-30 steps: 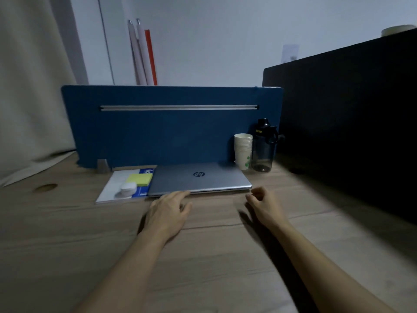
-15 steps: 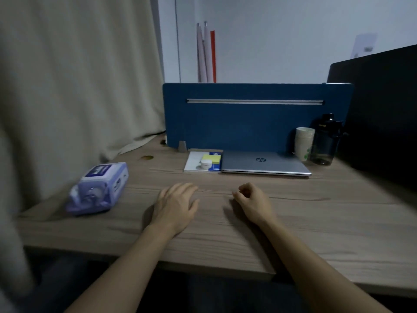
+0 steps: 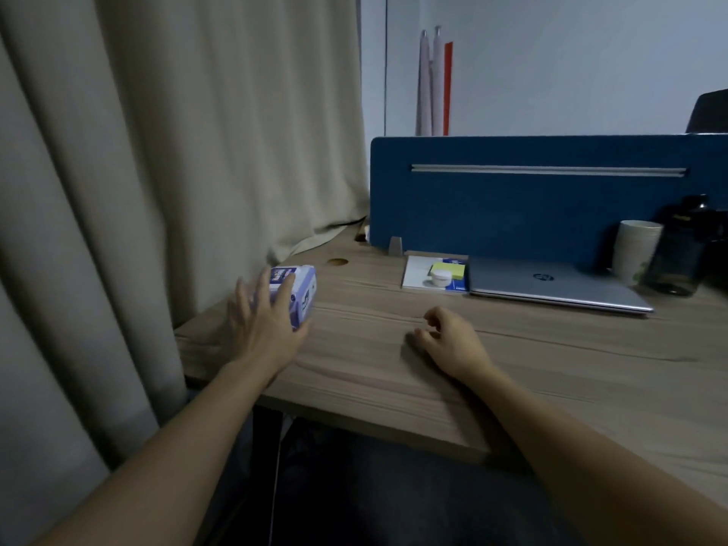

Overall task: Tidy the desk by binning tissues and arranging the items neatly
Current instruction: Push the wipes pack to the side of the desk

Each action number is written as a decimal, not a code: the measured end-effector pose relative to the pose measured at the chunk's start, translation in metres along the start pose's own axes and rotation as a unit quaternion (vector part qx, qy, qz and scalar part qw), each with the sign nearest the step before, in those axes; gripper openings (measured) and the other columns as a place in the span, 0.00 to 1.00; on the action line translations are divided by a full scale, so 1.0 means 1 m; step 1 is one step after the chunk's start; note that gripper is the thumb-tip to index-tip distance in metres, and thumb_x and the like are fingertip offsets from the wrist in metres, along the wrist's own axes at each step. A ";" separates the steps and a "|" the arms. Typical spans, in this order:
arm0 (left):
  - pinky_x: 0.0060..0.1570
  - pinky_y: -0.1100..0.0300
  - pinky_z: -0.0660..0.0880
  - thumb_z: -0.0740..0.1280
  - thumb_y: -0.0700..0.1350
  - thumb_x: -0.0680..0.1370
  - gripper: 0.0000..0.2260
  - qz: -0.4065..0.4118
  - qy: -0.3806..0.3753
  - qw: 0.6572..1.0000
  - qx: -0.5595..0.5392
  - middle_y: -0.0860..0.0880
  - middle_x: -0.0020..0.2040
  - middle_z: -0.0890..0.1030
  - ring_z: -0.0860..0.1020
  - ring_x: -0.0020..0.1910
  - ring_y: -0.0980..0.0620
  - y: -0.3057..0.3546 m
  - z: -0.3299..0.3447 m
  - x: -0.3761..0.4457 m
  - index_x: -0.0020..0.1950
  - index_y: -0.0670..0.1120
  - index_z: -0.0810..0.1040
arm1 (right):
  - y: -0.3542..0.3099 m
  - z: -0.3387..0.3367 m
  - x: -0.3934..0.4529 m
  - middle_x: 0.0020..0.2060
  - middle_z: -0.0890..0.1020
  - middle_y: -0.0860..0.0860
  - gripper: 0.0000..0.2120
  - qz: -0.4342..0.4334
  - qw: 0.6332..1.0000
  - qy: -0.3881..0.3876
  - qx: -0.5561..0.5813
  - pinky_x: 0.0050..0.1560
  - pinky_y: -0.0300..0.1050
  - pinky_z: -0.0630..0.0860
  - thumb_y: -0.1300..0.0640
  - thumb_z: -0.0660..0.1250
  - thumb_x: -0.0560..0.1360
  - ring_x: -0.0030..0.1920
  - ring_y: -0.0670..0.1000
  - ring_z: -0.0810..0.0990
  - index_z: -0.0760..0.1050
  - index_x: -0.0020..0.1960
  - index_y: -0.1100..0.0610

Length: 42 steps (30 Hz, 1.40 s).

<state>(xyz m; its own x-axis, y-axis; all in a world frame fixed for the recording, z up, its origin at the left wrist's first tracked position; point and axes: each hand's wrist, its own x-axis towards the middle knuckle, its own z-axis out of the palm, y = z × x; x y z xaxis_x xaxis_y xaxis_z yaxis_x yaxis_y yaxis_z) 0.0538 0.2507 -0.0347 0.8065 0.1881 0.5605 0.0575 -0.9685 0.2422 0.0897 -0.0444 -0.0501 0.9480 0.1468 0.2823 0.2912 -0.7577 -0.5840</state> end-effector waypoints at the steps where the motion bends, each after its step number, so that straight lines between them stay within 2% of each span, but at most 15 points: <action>1: 0.71 0.35 0.54 0.69 0.57 0.73 0.36 -0.019 0.002 0.999 -0.030 0.45 0.80 0.49 0.47 0.75 0.31 -0.001 0.004 0.003 0.77 0.54 0.58 | 0.002 0.001 0.003 0.63 0.76 0.52 0.22 -0.024 0.999 0.003 -0.047 0.63 0.50 0.72 0.45 0.63 0.78 0.62 0.52 0.73 0.70 0.67 0.55; 4: 0.70 0.36 0.57 0.72 0.55 0.73 0.36 -0.054 0.002 0.995 -0.081 0.43 0.79 0.46 0.52 0.73 0.29 -0.005 0.021 0.014 0.77 0.52 0.60 | 0.010 0.004 0.014 0.64 0.75 0.51 0.22 -0.109 0.979 0.008 -0.172 0.63 0.50 0.70 0.40 0.56 0.79 0.64 0.53 0.70 0.70 0.67 0.51; 7: 0.66 0.38 0.62 0.73 0.55 0.70 0.34 -0.053 0.021 0.997 -0.058 0.42 0.76 0.55 0.61 0.67 0.31 -0.009 0.043 0.024 0.73 0.52 0.65 | 0.022 0.001 0.032 0.64 0.74 0.49 0.21 -0.110 0.972 0.033 -0.206 0.61 0.51 0.68 0.40 0.54 0.79 0.65 0.53 0.68 0.70 0.66 0.50; 9: 0.63 0.39 0.64 0.74 0.56 0.69 0.34 -0.045 0.030 0.997 -0.053 0.42 0.75 0.57 0.63 0.64 0.31 -0.007 0.056 0.034 0.72 0.53 0.66 | 0.032 -0.002 0.045 0.64 0.74 0.50 0.21 -0.094 0.968 0.047 -0.227 0.63 0.51 0.67 0.41 0.54 0.79 0.66 0.53 0.67 0.70 0.66 0.51; 16: 0.61 0.40 0.66 0.72 0.61 0.69 0.37 -0.003 0.018 0.999 -0.037 0.43 0.75 0.55 0.61 0.63 0.32 0.033 0.107 0.079 0.74 0.54 0.62 | 0.052 -0.001 0.091 0.64 0.74 0.50 0.20 -0.076 0.958 0.097 -0.257 0.62 0.53 0.65 0.42 0.55 0.79 0.65 0.54 0.67 0.70 0.65 0.52; 22: 0.60 0.42 0.68 0.70 0.62 0.71 0.36 0.022 0.006 0.999 -0.044 0.44 0.76 0.53 0.60 0.64 0.35 0.080 0.149 0.117 0.74 0.55 0.59 | 0.063 0.004 0.126 0.64 0.73 0.50 0.19 -0.071 0.958 0.098 -0.259 0.64 0.55 0.64 0.44 0.55 0.79 0.65 0.54 0.67 0.70 0.65 0.51; 30: 0.60 0.43 0.69 0.66 0.66 0.72 0.37 0.062 -0.014 0.996 -0.061 0.45 0.77 0.51 0.59 0.67 0.35 0.126 0.198 0.166 0.75 0.56 0.55 | 0.084 0.009 0.169 0.59 0.75 0.50 0.16 -0.071 0.954 0.128 -0.262 0.61 0.57 0.61 0.46 0.53 0.79 0.61 0.55 0.69 0.71 0.59 0.53; 42: 0.59 0.45 0.68 0.59 0.70 0.72 0.37 0.084 -0.002 0.996 -0.035 0.43 0.77 0.54 0.63 0.65 0.36 0.149 0.233 0.205 0.76 0.55 0.54 | 0.096 0.018 0.208 0.48 0.79 0.48 0.17 -0.042 0.950 0.178 -0.254 0.56 0.57 0.62 0.45 0.49 0.80 0.52 0.54 0.73 0.73 0.52 0.52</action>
<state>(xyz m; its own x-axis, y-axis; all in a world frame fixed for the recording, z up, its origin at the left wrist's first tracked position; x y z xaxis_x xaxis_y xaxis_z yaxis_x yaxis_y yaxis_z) 0.3646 0.1071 -0.0680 0.8040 0.0231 0.5942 -0.1199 -0.9724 0.2001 0.3168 -0.0752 -0.0608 0.7948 0.0649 0.6034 0.1793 -0.9750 -0.1313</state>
